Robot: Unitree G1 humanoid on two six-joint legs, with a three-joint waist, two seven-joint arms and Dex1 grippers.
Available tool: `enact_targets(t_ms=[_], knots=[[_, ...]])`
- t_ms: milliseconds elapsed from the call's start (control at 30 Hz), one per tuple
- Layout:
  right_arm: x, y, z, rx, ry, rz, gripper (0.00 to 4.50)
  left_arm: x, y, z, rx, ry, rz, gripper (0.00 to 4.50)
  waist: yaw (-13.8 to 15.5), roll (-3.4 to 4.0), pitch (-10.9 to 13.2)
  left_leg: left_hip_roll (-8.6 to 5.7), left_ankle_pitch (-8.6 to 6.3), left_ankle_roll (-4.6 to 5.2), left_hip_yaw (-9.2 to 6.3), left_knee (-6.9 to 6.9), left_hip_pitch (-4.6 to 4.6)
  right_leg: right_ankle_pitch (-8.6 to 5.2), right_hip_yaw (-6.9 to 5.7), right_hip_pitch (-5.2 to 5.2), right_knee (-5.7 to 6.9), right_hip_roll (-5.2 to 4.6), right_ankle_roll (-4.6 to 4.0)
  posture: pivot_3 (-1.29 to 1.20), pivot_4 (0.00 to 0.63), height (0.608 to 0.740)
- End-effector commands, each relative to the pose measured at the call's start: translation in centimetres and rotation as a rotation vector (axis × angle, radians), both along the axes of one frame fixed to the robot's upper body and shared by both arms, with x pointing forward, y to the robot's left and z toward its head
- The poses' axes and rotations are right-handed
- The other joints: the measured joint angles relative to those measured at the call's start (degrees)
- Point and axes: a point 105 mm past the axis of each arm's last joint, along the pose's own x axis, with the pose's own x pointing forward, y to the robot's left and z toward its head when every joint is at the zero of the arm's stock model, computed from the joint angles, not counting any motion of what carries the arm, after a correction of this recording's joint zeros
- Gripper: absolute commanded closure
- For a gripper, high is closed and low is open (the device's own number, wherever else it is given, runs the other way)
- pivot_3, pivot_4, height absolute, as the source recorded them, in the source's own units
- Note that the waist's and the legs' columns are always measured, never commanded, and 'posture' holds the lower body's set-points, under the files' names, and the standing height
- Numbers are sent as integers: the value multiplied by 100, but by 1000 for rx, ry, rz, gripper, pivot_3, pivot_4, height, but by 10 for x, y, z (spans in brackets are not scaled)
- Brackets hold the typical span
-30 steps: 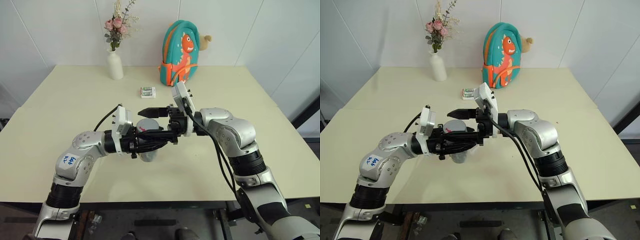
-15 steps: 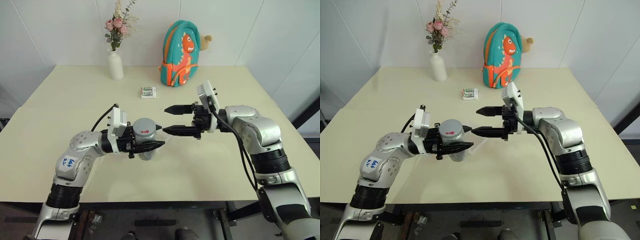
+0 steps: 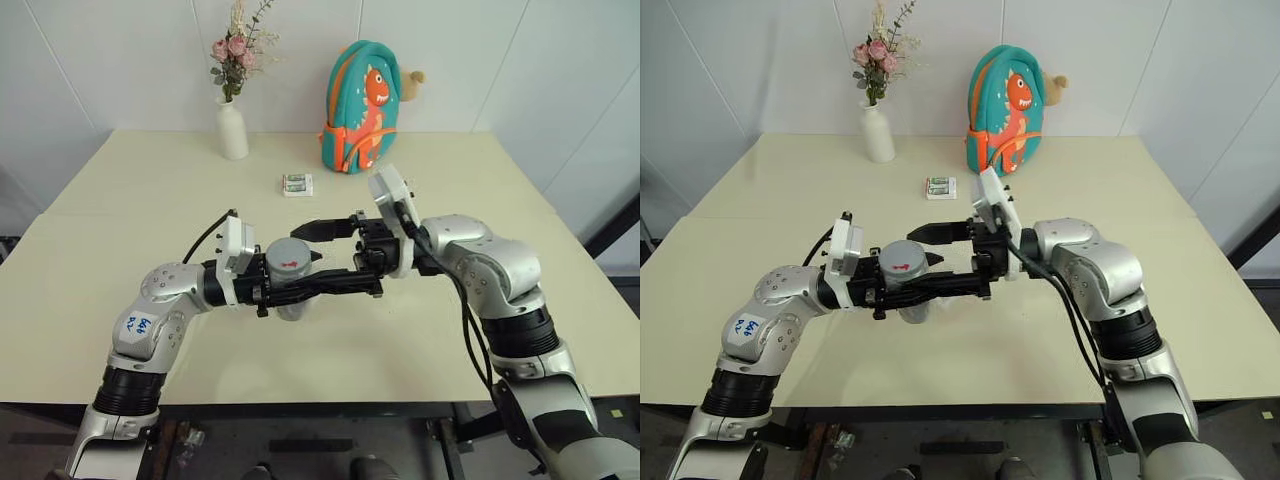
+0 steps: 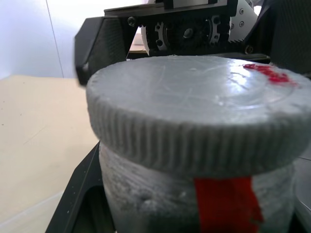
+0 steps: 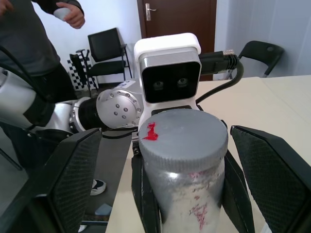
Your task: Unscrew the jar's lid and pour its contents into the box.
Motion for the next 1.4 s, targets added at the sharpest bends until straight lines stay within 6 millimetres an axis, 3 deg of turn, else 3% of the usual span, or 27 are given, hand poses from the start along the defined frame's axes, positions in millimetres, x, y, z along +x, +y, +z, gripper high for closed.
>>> enact_targets(t_ms=[33, 367, 600, 800, 933, 1133, 1400], knots=[[2, 7, 13, 27, -62, -27, 48, -6, -6, 7, -7, -26, -26, 2241, -4, 0, 0, 0, 0, 0, 0, 0, 0, 0, 0, 0, 0, 0, 0, 0, 150, 740], [18, 7, 21, 49, -74, -91, 48, -9, -9, 8, -3, -22, -40, 2241, -14, 0, 0, 0, 0, 0, -2, -5, 0, 0, -1, -1, -1, 0, 0, 0, 150, 740], [38, -40, 18, -7, -77, -179, 48, -9, -7, 9, -8, -25, -33, 2241, 27, 0, 0, -2, 0, 0, -3, -4, -2, 0, -4, 3, -8, -1, 0, 0, 150, 740], [39, -60, 16, -34, -64, -184, 48, -10, -6, 9, -8, -23, -31, 2241, -42, 3, 2, 0, -1, 1, -1, -11, 0, 0, -2, -2, -7, 0, 0, 0, 150, 740], [16, -47, 32, 25, -56, -61, 48, -8, -6, 9, -10, -22, -26, 2241, -39, 4, 2, 1, -1, 1, -2, -9, -1, -1, -2, -3, -3, 2, -1, 0, 150, 740], [-6, -19, 23, 27, -37, 33, 48, -8, -8, 9, -12, -21, -30, 2241, -10, 4, 2, 1, 0, 0, -4, -6, -1, -1, -3, -2, -1, 2, -1, 0, 150, 740], [-1, 4, 10, 9, -46, -12, 48, -8, -10, 10, -9, -21, -38, 2241, -4, 4, 2, 0, 0, 0, -4, -1, -1, 0, -3, 0, 0, 1, -1, 0, 150, 740]])
